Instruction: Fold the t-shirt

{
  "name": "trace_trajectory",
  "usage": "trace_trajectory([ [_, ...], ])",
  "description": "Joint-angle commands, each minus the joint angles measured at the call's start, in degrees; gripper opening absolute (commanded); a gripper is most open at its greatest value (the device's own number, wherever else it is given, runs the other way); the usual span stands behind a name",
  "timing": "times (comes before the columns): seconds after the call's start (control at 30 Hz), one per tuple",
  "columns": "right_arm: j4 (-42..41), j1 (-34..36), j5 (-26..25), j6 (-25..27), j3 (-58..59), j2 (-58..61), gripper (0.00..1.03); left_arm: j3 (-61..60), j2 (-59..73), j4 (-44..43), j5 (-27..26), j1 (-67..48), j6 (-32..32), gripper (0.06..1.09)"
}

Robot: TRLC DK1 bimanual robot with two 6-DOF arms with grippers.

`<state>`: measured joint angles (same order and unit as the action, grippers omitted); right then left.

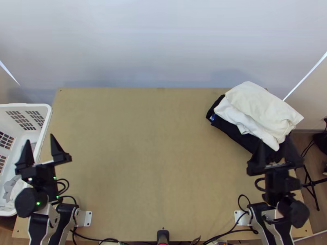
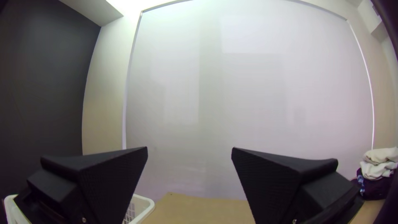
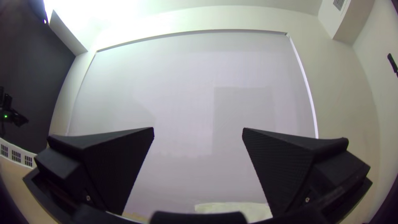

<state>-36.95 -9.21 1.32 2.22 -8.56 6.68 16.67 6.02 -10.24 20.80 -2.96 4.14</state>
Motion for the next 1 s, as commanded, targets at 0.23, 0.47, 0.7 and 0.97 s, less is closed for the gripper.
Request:
trace_trajectory([
  [0.23,24.38,-3.8,-0.09,-10.22,8.38,-7.03,0.99,-15.61,-5.23,8.75,-0.58,2.61,-6.69,1.04],
  [0.47,36.77,-3.8,-0.18,-12.15,8.21,-6.94,0.99,-15.61,-0.66,8.57,-0.49,3.84,-6.87,1.04],
  [0.7,37.04,-3.62,-0.62,-11.53,8.12,-6.94,0.99,-15.61,-5.49,8.31,-0.58,3.84,-6.43,1.04],
  [0.97,37.04,-3.71,-0.62,-11.53,8.12,-6.94,0.99,-15.7,-6.11,8.13,-0.49,3.84,-6.43,1.04],
])
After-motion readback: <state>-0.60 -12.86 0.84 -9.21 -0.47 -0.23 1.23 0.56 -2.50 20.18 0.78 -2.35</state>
